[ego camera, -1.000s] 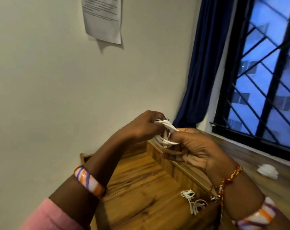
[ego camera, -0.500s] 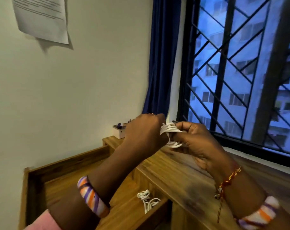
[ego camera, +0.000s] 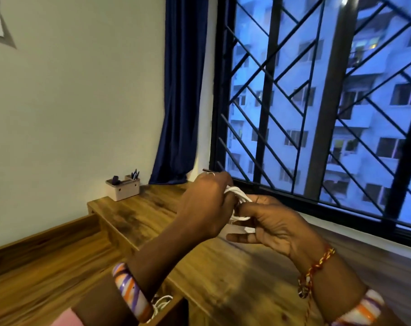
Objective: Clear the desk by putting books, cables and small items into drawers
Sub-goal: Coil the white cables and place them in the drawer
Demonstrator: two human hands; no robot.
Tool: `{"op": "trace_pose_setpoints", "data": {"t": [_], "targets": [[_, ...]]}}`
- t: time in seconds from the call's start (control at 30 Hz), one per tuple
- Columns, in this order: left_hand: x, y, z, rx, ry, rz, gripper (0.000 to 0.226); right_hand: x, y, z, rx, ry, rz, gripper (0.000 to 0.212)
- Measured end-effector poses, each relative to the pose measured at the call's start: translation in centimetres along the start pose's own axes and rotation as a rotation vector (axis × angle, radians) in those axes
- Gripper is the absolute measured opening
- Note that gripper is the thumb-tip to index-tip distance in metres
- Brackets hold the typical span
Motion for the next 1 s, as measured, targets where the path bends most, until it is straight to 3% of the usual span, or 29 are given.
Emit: {"op": "trace_pose_setpoints", "data": {"t": [0.1,0.2,0.3,0.37,0.43,0.53,0.7,0.87,1.0], "targets": [[-1.3,1.5,-0.1,-0.063,0.051,-0.083,0.022,1.4,2.0,0.1,-0.014,0.017,-0.006,0.043],[-3.4,3.8,1.7,-0.017,-0.083,-0.088,0.02,2.9,4.3,0.3,-0.032,0.036,-0.004,0.041],[-6.9,6.5,5.0,0.168,-0.36,0.059,0.008,4.5,6.8,0.5,-0.088,0.078,-0.006,0.034],[-9.6,8.1,7.2,0.303,-0.559,0.195,0.012,5.5,8.7,0.8,-0.113,0.104,-0.038,0.026],[-11.8,9.2,8.5,0.352,-0.69,0.315,0.015,6.3,10.6,1.0,-0.133,0.139,-0.071,0.022],[-14.1,10.6,10.5,0.393,-0.788,0.339,0.014,7.3,13.6,1.4,-0.143,0.179,-0.12,0.021],[-18.1,10.9,13.0,0.608,-0.997,0.335,0.02,9.7,18.3,1.7,-0.082,0.219,-0.231,0.023],[-20.0,10.6,15.7,0.743,-1.021,0.265,0.021,11.9,21.1,2.9,0.119,0.036,-0.383,0.021],[-21.8,9.4,15.5,0.84,-1.207,0.355,0.017,12.3,22.1,3.0,0.143,0.063,-0.394,0.022]]}}
Point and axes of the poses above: each hand's wrist, its own y-axis towards the middle knuckle, its own x-axis out of the back of the hand, z = x × y, the point moved 10 cm from there along y, towards the middle knuckle, and after that the axes turned 3 degrees about -z, right-handed, at the moved point
